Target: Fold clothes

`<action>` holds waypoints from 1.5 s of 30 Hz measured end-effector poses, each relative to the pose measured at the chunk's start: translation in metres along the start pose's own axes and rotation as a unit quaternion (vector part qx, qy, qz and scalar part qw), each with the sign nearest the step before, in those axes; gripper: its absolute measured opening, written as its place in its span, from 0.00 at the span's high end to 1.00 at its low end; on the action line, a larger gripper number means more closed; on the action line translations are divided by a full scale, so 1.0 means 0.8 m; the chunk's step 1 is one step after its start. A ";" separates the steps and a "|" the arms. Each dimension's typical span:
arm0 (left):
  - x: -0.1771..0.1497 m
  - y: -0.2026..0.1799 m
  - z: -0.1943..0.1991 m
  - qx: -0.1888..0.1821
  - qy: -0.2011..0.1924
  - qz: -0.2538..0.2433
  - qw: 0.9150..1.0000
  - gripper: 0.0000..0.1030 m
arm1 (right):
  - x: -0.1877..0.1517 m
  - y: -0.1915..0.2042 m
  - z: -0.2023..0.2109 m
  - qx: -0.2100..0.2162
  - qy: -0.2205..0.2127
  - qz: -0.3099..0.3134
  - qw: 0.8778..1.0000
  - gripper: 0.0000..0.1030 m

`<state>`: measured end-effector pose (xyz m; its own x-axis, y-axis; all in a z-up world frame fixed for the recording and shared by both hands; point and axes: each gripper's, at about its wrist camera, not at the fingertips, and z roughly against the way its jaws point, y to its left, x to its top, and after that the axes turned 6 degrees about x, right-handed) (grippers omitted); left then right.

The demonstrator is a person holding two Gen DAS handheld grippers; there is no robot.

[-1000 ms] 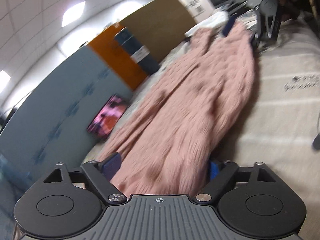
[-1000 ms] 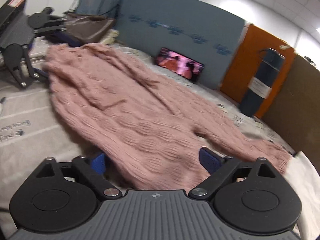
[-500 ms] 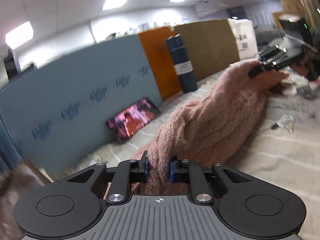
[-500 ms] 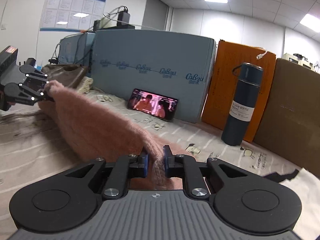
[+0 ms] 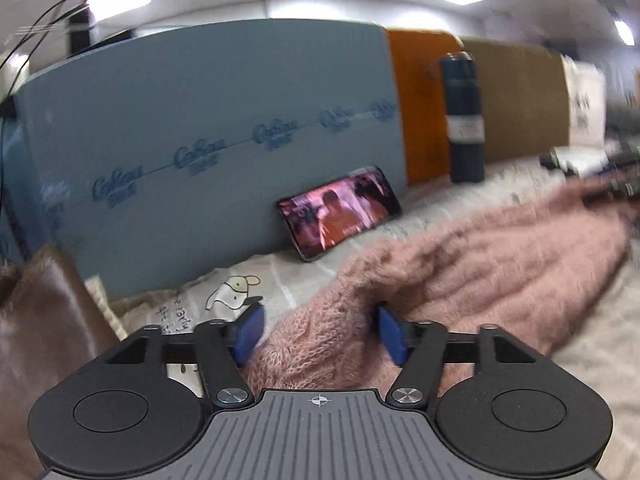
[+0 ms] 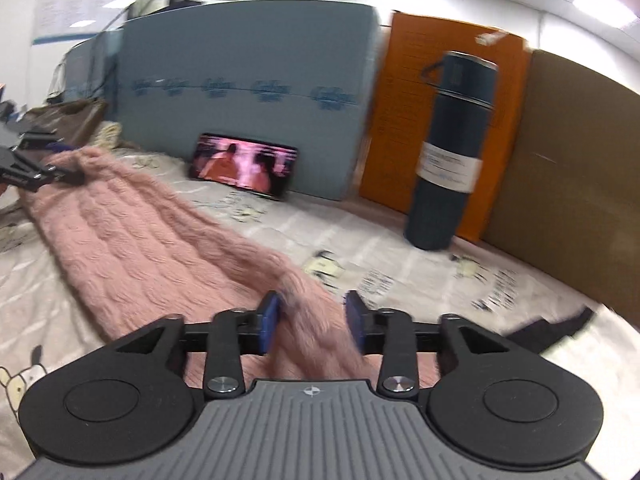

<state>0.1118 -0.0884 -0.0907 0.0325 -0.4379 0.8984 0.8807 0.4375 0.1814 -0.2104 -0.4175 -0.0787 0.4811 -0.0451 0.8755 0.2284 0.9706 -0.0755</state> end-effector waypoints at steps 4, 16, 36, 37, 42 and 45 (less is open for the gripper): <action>-0.001 0.014 -0.004 0.025 0.006 0.038 0.999 0.26 | -0.013 -0.013 0.031 -0.052 -0.014 -0.026 0.998 0.50; 0.010 -0.023 0.014 0.096 -0.034 0.012 0.995 0.18 | -0.053 -0.030 0.084 -0.188 -0.034 -0.164 0.968 0.39; 0.004 -0.048 0.034 0.053 -0.031 0.019 0.998 0.17 | -0.016 -0.056 0.031 -0.256 0.029 -0.151 0.954 0.93; 0.005 -0.047 0.035 0.053 -0.031 0.025 0.998 0.16 | -0.017 -0.057 0.038 -0.257 0.017 -0.169 0.951 0.88; 0.005 -0.038 0.048 0.043 -0.038 0.079 0.995 0.10 | -0.012 -0.042 0.086 -0.267 -0.045 -0.264 0.926 0.53; 0.003 -0.033 0.055 0.034 -0.041 0.098 0.994 0.09 | -0.025 -0.042 0.106 -0.217 -0.071 -0.383 0.895 0.32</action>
<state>0.0676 -0.0667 -0.0758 0.1600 -0.2741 0.9483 0.8271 0.5615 0.0228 -0.2989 -0.4292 -0.0531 -0.0627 -0.5970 0.7998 0.7672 0.4837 0.4212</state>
